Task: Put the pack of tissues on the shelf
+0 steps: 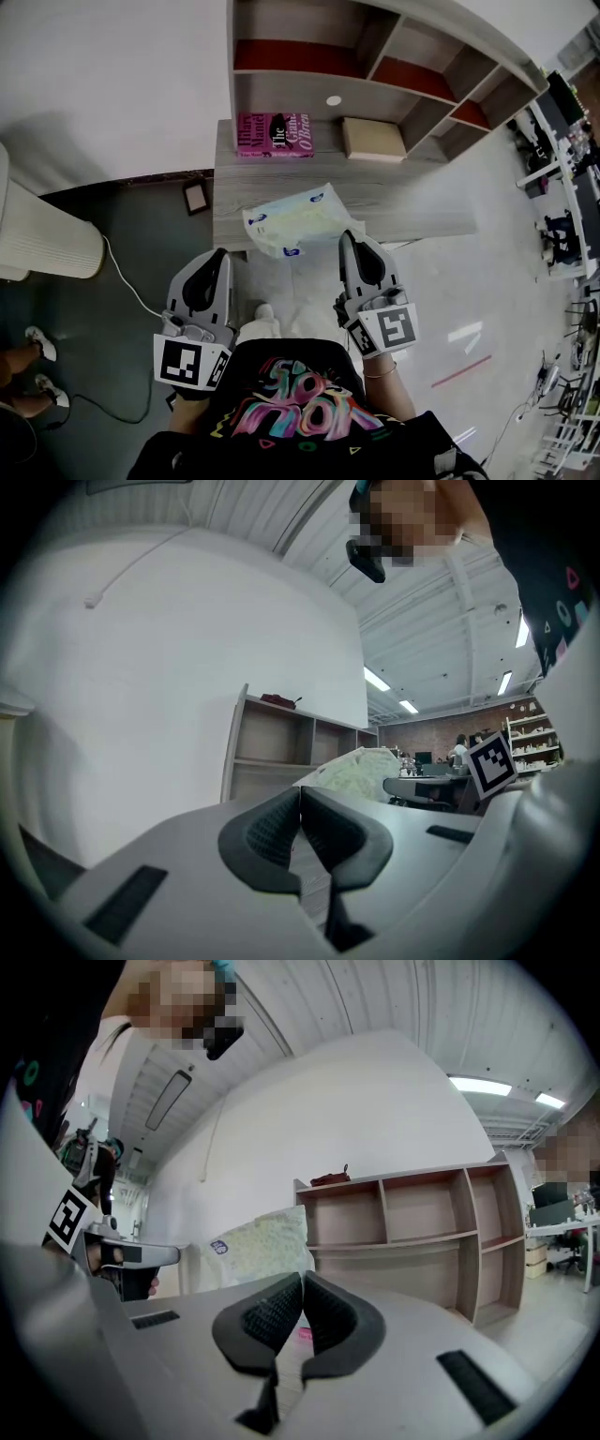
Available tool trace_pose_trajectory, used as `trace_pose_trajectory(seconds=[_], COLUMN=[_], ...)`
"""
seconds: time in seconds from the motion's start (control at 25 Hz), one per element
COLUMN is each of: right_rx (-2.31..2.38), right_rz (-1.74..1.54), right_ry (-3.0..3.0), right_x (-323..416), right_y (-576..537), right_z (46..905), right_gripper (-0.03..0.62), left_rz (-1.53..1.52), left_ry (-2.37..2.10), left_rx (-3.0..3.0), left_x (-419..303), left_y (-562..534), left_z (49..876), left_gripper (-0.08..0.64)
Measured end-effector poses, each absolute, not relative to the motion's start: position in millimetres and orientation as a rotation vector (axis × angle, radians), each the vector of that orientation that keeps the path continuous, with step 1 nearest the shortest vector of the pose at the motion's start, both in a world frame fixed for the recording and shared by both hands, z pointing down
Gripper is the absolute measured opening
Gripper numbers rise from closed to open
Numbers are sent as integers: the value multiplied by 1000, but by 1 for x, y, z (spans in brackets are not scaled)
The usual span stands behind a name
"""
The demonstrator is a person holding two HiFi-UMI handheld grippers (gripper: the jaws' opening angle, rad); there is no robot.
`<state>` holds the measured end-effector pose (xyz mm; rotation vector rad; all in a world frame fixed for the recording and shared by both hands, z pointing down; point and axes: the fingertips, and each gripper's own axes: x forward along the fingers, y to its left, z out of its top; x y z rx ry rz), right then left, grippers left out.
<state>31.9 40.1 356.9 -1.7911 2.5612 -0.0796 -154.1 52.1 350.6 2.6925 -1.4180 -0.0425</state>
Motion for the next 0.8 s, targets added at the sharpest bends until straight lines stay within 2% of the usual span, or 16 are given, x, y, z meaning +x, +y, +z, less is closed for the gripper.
trace_pose_trajectory(seconds=[0.48,0.8], right_rx=[-1824,-1792], right_rz=[-156,-174], right_ry=[2552,2549], right_x=[37,76], right_y=[9,-76], right_z=[383,382], right_gripper=[17,17], left_rz=[-6,3], left_ry=[-1375,-1413], left_rx=[2689,2675], left_x=[-149,-113], left_y=[11,-67], left_z=[371,367], left_gripper=[25,25])
